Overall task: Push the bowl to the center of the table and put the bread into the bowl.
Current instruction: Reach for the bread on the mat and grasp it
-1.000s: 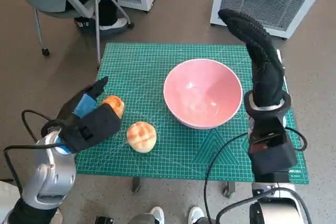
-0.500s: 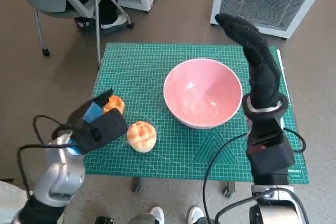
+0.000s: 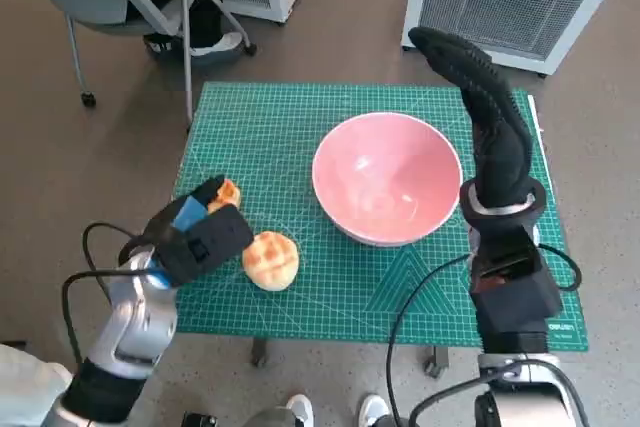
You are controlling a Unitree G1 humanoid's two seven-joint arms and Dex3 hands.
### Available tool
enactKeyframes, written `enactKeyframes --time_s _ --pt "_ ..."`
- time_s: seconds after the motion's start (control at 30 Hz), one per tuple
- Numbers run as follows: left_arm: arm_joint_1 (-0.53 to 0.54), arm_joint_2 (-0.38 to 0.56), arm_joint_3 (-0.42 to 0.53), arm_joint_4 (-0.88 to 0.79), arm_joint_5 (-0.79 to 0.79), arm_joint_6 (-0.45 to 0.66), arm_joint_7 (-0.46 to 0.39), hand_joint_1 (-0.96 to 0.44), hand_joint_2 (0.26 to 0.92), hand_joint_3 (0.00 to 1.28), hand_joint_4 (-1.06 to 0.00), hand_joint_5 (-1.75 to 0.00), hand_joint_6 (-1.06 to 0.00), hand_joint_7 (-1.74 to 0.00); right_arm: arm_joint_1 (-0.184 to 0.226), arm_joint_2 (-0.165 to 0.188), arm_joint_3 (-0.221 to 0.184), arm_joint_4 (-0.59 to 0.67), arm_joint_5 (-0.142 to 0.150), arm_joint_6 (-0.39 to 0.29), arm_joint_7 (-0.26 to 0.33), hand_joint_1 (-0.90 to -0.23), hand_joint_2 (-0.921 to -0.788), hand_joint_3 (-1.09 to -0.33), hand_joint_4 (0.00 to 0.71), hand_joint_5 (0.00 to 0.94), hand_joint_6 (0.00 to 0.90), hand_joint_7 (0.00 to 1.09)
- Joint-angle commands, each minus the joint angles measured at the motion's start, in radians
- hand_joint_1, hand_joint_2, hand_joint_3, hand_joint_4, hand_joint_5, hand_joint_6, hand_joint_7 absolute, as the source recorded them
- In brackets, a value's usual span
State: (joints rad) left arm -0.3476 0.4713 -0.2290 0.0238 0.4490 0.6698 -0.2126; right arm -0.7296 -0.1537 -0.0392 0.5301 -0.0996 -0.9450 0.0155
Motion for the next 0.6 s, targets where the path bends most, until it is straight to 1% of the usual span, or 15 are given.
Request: enactKeyframes --time_s 0.03,0.1,0.13,0.17,0.2,0.23,0.27,0.33,0.4,0.6 --pt "0.005 -0.033 0.021 0.088 -0.016 -0.081 0.056 0.16 0.921 0.17 -0.59 -0.98 -0.59 -0.03 0.018 -0.001 0.003 0.006 0.004 0.005 0.003 -0.562 -0.921 -0.738 0.289 0.01 -0.001 0.69" --pt "0.001 -0.038 0.026 0.124 -0.017 -0.118 0.081 0.25 0.921 0.18 -0.57 -1.16 -0.64 -0.05 0.019 0.0 0.003 0.004 0.004 0.006 0.003 -0.561 -0.921 -0.738 0.289 0.01 -0.001 0.69" --pt "0.0 -0.039 0.029 0.14 -0.017 -0.135 0.091 0.2 0.921 0.18 -0.59 -1.19 -0.6 -0.29 0.02 0.0 0.003 0.003 0.003 0.007 0.002 -0.56 -0.921 -0.738 0.289 0.009 -0.001 0.69" --pt "-0.002 -0.04 0.03 0.158 -0.016 -0.156 0.104 0.13 0.921 0.19 -0.61 -1.24 -0.53 -0.64 0.02 0.0 0.003 0.002 0.003 0.007 0.002 -0.559 -0.921 -0.738 0.289 0.009 -0.001 0.69" --pt "-0.003 -0.041 0.032 0.171 -0.015 -0.171 0.113 0.09 0.921 0.19 -0.62 -1.26 -0.49 -0.87 0.021 0.0 0.003 0.002 0.003 0.007 0.002 -0.556 -0.921 -0.739 0.289 0.009 -0.001 0.69" --pt "-0.004 -0.041 0.035 0.183 -0.015 -0.186 0.123 0.06 0.921 0.19 -0.63 -1.27 -0.46 -1.01 0.021 0.0 0.003 0.0 0.003 0.007 0.003 -0.554 -0.921 -0.739 0.289 0.009 -0.001 0.69" --pt "-0.005 -0.042 0.038 0.193 -0.015 -0.198 0.13 0.04 0.921 0.18 -0.64 -1.27 -0.45 -1.1 0.021 0.0 0.003 0.001 0.004 0.007 0.003 -0.553 -0.921 -0.739 0.29 0.009 -0.001 0.69" --pt "-0.004 -0.044 0.048 0.209 -0.02 -0.229 0.148 0.02 0.921 0.17 -0.65 -1.26 -0.46 -1.18 0.021 0.0 0.003 0.0 0.003 0.007 0.002 -0.552 -0.921 -0.74 0.29 0.009 -0.001 0.69" --pt "-0.004 -0.044 0.057 0.224 -0.026 -0.261 0.161 0.01 0.921 0.15 -0.65 -1.24 -0.48 -1.22 0.02 0.001 0.003 0.004 0.003 0.006 0.002 -0.552 -0.921 -0.74 0.29 0.009 -0.001 0.69" --pt "-0.012 -0.041 0.077 0.261 -0.038 -0.324 0.174 0.0 0.921 0.13 -0.64 -1.23 -0.52 -1.25 0.017 0.004 0.006 0.01 0.009 0.002 0.006 -0.549 -0.921 -0.74 0.29 0.008 -0.001 0.69"
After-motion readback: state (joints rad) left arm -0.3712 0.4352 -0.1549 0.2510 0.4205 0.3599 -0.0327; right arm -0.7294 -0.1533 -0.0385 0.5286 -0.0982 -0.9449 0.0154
